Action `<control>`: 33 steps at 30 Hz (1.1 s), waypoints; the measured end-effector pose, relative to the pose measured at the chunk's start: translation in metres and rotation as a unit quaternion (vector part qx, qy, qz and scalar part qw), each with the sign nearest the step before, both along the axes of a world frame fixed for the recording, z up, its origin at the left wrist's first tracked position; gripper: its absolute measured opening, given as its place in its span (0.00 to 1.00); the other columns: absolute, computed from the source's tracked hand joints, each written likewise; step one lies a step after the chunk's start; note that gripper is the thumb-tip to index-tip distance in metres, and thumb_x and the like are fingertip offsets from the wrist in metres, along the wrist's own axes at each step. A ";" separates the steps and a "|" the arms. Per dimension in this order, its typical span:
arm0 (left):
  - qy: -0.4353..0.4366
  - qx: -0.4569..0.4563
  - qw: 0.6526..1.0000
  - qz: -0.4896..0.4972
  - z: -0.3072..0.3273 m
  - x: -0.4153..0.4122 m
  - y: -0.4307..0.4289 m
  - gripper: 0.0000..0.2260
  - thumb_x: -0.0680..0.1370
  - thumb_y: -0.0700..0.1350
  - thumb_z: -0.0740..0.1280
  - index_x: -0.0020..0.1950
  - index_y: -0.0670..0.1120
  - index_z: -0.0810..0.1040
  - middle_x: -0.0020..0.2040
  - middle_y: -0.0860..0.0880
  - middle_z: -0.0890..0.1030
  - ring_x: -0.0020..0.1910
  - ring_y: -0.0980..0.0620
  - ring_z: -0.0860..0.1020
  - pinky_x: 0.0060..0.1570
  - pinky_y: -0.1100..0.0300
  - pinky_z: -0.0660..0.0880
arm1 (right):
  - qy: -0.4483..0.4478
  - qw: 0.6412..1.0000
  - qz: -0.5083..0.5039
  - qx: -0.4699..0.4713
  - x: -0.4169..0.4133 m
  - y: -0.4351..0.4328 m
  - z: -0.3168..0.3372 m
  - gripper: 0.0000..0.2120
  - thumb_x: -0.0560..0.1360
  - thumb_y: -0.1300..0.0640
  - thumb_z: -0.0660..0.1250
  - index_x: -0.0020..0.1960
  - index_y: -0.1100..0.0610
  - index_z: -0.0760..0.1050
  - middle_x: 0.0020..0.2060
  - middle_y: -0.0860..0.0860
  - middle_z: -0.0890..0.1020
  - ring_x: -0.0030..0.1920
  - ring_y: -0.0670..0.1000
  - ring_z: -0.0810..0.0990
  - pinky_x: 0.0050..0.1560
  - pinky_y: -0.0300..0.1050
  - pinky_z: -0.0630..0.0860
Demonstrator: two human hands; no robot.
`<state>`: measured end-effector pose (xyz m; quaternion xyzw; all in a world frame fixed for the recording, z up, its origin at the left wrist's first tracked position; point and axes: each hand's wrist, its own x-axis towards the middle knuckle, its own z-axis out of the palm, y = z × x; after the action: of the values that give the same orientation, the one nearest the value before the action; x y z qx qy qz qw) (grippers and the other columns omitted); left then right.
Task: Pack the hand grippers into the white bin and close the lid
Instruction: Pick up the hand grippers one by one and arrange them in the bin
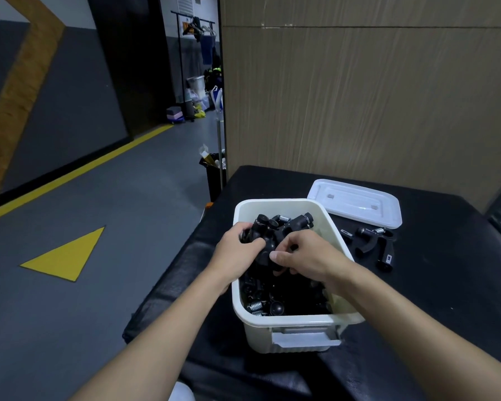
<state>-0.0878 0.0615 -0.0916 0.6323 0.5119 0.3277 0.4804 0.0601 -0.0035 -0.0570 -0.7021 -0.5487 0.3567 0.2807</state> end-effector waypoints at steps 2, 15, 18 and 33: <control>-0.005 -0.002 1.000 -0.006 0.000 -0.001 0.000 0.17 0.74 0.47 0.68 0.63 0.57 0.77 0.53 0.58 0.81 0.51 0.58 0.81 0.44 0.65 0.74 | 0.052 0.997 -0.015 -0.057 -0.001 0.000 0.004 0.11 0.76 0.53 0.70 0.50 0.61 0.80 0.38 0.55 0.87 0.26 0.43 0.73 0.28 0.35 0.68; 0.020 0.026 0.999 0.006 -0.001 0.006 0.019 0.28 0.69 0.55 0.67 0.71 0.59 0.73 0.68 0.55 0.73 0.59 0.61 0.76 0.56 0.67 0.72 | 0.403 0.886 -0.228 -0.025 -0.019 0.017 -0.004 0.05 0.73 0.72 0.70 0.49 0.69 0.79 0.44 0.60 0.79 0.33 0.51 0.77 0.41 0.45 0.82; 0.049 0.029 0.998 0.006 -0.006 0.008 0.027 0.27 0.72 0.53 0.66 0.73 0.56 0.72 0.71 0.52 0.72 0.59 0.59 0.75 0.54 0.68 0.69 | 0.366 0.903 -0.224 -0.005 -0.022 0.024 -0.006 0.07 0.73 0.69 0.71 0.50 0.71 0.79 0.40 0.59 0.81 0.32 0.52 0.78 0.40 0.44 0.82; 0.151 0.087 0.982 0.067 0.001 0.016 0.045 0.13 0.78 0.50 0.69 0.61 0.50 0.82 0.52 0.48 0.84 0.54 0.47 0.80 0.53 0.56 0.76 | 0.232 0.949 -0.208 0.037 -0.019 0.025 -0.023 0.09 0.74 0.63 0.71 0.51 0.68 0.78 0.31 0.57 0.79 0.26 0.52 0.80 0.28 0.43 0.77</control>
<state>-0.0714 0.1062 -0.0908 0.6783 0.5892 0.3027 0.3179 0.0408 0.0218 -0.0804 -0.6874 -0.3229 0.4233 0.4940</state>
